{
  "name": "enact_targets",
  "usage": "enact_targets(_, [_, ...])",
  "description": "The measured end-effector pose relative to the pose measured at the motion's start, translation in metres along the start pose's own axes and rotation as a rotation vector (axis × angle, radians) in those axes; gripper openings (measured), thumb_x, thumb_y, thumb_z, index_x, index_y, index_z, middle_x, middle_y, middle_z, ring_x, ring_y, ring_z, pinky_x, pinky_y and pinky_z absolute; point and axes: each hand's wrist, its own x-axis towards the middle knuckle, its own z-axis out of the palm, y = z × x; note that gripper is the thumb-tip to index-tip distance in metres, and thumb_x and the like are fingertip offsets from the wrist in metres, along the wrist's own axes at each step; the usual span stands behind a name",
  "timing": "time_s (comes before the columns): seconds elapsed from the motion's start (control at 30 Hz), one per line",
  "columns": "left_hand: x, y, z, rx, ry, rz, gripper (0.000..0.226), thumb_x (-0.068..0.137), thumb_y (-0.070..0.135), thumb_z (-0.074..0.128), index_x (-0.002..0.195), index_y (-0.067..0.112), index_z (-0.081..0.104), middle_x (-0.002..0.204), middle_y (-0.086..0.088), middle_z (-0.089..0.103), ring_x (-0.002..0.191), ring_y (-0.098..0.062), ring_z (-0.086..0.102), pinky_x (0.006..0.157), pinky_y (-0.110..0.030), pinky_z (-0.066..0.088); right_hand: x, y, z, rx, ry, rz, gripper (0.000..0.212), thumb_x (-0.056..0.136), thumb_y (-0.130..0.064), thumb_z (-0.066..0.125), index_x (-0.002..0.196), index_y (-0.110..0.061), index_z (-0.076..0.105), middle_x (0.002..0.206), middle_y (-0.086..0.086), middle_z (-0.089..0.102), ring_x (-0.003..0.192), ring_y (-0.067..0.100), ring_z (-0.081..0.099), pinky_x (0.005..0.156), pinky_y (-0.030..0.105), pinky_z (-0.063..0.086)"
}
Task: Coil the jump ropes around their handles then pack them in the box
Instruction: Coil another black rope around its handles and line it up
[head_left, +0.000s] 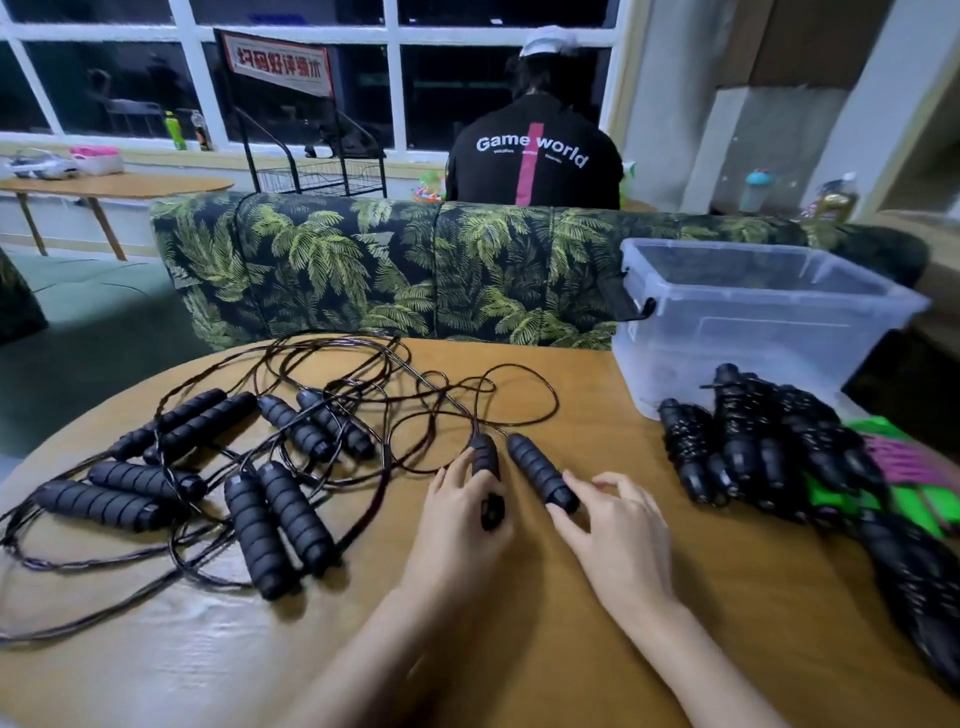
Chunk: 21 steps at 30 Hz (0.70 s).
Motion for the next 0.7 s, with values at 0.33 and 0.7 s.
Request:
enact_targets(0.33, [0.013, 0.006, -0.014, -0.003, -0.127, -0.327, 0.058, 0.09, 0.06, 0.054, 0.123, 0.013, 0.041, 0.125, -0.011, 0.057, 0.112, -0.031, 0.057, 0.092, -0.042, 0.049, -0.034, -0.008, -0.001, 0.441, -0.418, 0.002, 0.035, 0.1, -0.019, 0.049, 0.13, -0.033, 0.06, 0.123, -0.016, 0.045, 0.12, 0.004, 0.049, 0.094, 0.018, 0.039])
enact_targets(0.7, [0.029, 0.0, -0.022, 0.37, -0.573, 0.062, 0.096, 0.069, 0.035, 0.077, 0.146, 0.028, 0.021, 0.135, 0.0, 0.05, 0.124, -0.022, 0.043, 0.099, -0.036, 0.032, 0.009, 0.049, -0.004, 0.237, -0.378, -0.058, 0.072, 0.091, 0.008, 0.039, 0.145, -0.039, 0.04, 0.145, -0.014, 0.041, 0.127, 0.007, 0.043, 0.105, 0.033, 0.044])
